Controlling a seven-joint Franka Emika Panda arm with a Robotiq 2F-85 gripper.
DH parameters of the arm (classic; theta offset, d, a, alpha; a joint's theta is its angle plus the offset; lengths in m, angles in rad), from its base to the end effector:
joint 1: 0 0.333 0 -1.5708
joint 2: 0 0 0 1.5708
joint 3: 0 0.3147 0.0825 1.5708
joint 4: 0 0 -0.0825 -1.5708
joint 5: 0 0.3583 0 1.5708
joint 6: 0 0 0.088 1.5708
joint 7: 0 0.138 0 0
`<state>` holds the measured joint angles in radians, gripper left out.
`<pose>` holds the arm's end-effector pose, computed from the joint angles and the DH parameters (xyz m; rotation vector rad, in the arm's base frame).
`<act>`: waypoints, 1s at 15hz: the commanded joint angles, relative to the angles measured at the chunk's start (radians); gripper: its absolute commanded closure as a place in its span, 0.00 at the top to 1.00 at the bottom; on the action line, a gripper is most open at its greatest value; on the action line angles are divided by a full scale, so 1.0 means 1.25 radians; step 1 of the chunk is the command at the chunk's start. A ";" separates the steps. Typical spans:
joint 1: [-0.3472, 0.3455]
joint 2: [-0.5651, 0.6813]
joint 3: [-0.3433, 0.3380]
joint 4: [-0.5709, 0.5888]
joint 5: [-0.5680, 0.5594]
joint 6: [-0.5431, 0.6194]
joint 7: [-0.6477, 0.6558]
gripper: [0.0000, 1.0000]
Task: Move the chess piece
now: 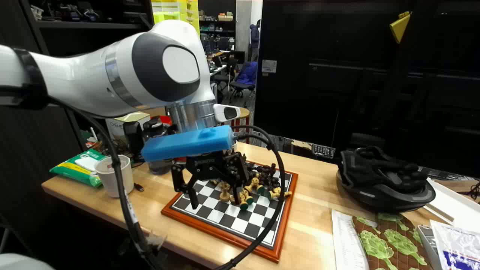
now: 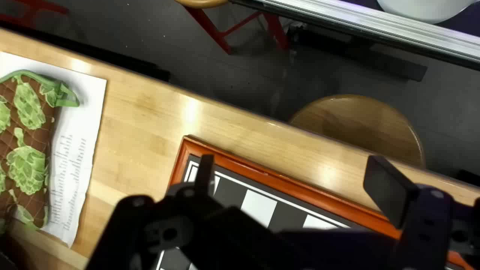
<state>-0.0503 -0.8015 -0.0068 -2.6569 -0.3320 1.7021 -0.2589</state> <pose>0.2635 -0.0560 0.4463 2.8086 0.3866 -0.2863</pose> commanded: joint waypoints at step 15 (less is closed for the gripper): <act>0.031 0.022 -0.024 0.011 -0.010 0.025 0.010 1.00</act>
<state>-0.0428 -0.8001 -0.0136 -2.6570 -0.3321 1.7048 -0.2580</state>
